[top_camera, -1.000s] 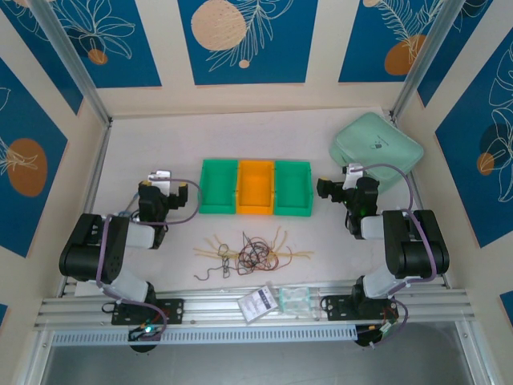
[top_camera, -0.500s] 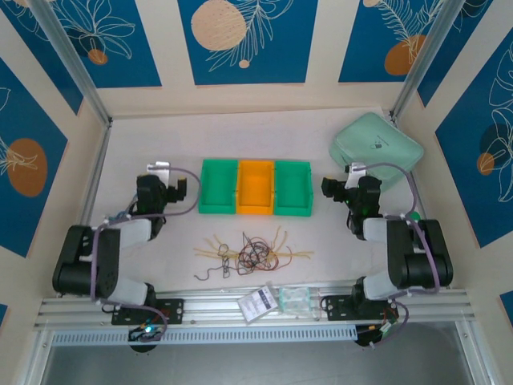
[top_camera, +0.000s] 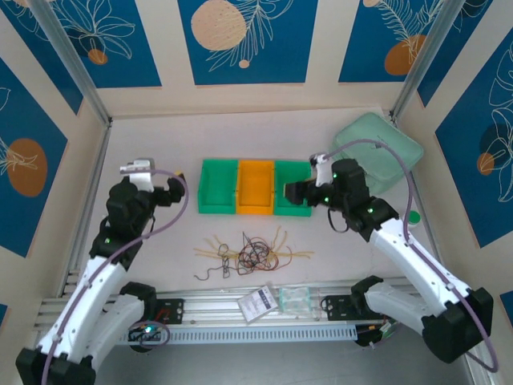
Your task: Untangle the cables
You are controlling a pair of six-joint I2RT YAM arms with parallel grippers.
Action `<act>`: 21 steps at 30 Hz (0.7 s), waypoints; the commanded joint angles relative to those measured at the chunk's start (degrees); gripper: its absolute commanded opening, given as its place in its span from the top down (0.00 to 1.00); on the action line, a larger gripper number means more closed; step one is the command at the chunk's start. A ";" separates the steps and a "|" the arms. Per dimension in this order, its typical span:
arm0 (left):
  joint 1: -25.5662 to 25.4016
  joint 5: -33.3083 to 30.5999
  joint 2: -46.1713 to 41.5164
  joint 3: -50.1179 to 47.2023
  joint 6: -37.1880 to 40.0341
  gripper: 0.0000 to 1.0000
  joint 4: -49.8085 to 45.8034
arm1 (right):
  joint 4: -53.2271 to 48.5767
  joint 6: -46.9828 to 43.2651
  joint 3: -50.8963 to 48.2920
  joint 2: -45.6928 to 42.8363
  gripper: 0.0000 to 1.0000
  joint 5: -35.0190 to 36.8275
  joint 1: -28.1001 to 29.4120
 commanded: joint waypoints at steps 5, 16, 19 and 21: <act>-0.96 4.81 -4.33 -1.62 -5.70 0.01 -13.49 | -17.63 14.51 2.32 -5.10 0.08 2.68 15.69; -2.33 5.50 -1.44 -0.33 -8.00 0.07 -20.54 | -11.56 18.40 8.61 13.19 0.41 7.02 27.58; -2.45 4.37 -1.49 -0.07 -7.81 0.08 -22.42 | -14.63 17.73 13.00 18.82 0.31 8.74 28.91; -2.47 3.92 -1.38 0.17 -7.66 0.08 -23.11 | -16.22 17.51 15.50 22.31 0.32 9.00 29.15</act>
